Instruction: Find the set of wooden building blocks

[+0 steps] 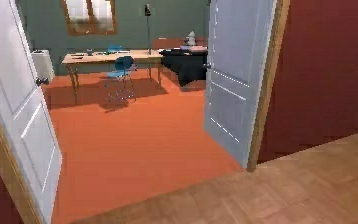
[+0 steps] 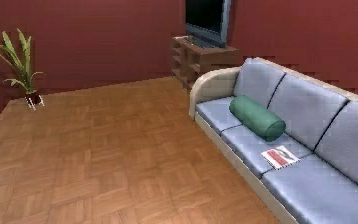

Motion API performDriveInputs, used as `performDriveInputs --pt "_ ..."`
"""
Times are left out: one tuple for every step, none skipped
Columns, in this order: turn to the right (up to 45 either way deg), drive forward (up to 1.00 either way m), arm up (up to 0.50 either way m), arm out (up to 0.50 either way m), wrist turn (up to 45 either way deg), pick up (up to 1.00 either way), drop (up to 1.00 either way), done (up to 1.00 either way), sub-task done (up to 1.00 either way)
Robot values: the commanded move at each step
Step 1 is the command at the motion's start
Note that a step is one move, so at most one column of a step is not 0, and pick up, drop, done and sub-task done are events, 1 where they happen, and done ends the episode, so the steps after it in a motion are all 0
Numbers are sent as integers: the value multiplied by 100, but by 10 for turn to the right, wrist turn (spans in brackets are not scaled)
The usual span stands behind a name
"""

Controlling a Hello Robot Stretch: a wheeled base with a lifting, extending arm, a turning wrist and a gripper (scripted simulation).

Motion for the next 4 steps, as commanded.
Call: performDriveInputs --pt "0 100 0 0 0 0 0 0 0" --pt "0 100 0 0 0 0 0 0 0" --pt "0 80 0 0 0 0 0 0 0" --pt "450 0 0 0 0 0 0 0 0"
